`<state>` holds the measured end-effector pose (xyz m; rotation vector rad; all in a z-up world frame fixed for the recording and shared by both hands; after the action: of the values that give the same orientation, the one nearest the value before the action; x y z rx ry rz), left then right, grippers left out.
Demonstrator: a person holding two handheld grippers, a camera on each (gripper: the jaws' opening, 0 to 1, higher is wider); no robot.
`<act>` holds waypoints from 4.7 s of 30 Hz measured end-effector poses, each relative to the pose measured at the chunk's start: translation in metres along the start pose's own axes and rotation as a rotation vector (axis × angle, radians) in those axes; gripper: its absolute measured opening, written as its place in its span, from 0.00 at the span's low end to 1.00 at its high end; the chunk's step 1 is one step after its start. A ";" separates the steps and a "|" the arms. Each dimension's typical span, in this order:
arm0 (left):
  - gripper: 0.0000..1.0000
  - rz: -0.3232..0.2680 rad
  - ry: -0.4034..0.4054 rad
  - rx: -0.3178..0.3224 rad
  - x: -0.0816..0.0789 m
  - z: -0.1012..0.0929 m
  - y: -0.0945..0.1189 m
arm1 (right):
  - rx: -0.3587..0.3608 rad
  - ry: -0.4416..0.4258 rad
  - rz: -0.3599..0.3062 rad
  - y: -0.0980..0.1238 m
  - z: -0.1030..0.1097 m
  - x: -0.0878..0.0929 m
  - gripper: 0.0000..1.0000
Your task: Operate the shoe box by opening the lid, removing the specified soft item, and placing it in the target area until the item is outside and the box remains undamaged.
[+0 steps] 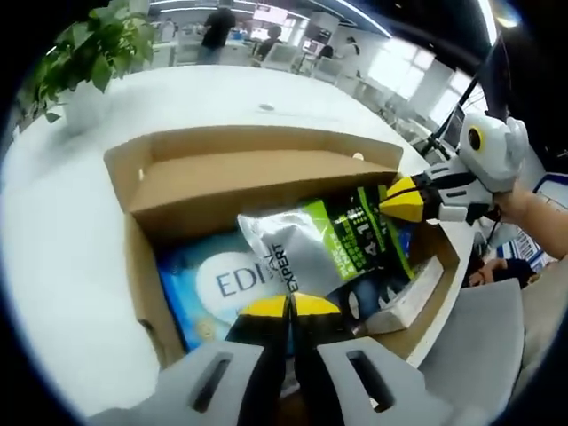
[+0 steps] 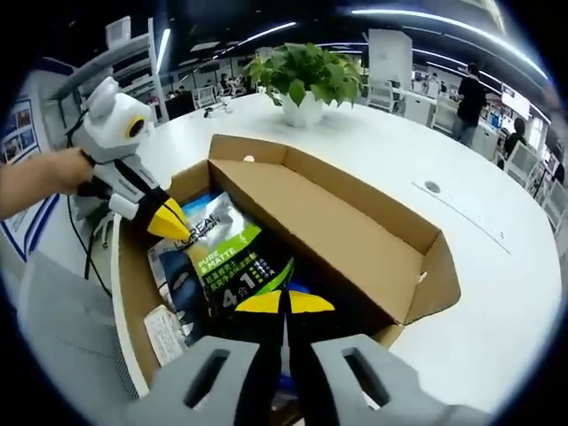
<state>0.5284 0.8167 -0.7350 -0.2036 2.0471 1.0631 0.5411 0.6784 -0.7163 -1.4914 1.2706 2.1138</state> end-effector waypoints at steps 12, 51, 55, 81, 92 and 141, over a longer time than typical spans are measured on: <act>0.00 -0.038 -0.047 0.017 -0.016 -0.015 0.014 | 0.014 -0.037 -0.040 0.012 0.000 -0.015 0.00; 0.00 -0.132 -0.099 0.142 -0.077 -0.094 -0.012 | 0.160 -0.139 -0.134 0.094 -0.061 -0.045 0.00; 0.00 -0.120 -0.109 0.161 -0.076 -0.104 -0.022 | 0.188 -0.145 -0.127 0.103 -0.073 -0.040 0.00; 0.00 -0.088 -0.137 0.260 -0.083 -0.165 -0.074 | 0.319 -0.197 -0.091 0.151 -0.126 -0.007 0.00; 0.00 -0.058 -0.148 0.280 -0.081 -0.183 -0.096 | 0.357 -0.202 -0.058 0.161 -0.147 0.007 0.00; 0.00 0.377 -0.689 0.221 -0.040 -0.190 -0.181 | 0.380 -0.271 0.154 0.131 -0.196 0.086 0.00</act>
<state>0.5287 0.5527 -0.7564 0.6068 1.5686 0.9379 0.5436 0.4287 -0.7424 -0.9444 1.6066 1.9363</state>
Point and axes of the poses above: the point that each gripper's makers call its tool centre point, and the gripper's own axes: y roughly backward along the fingers, z roughly to its left, x roughly out of its underside, the point moved 1 cm from there along y, roughly backward along the fingers, and after that the axes turned 10 degrees about -z, right-handed, at the moved point
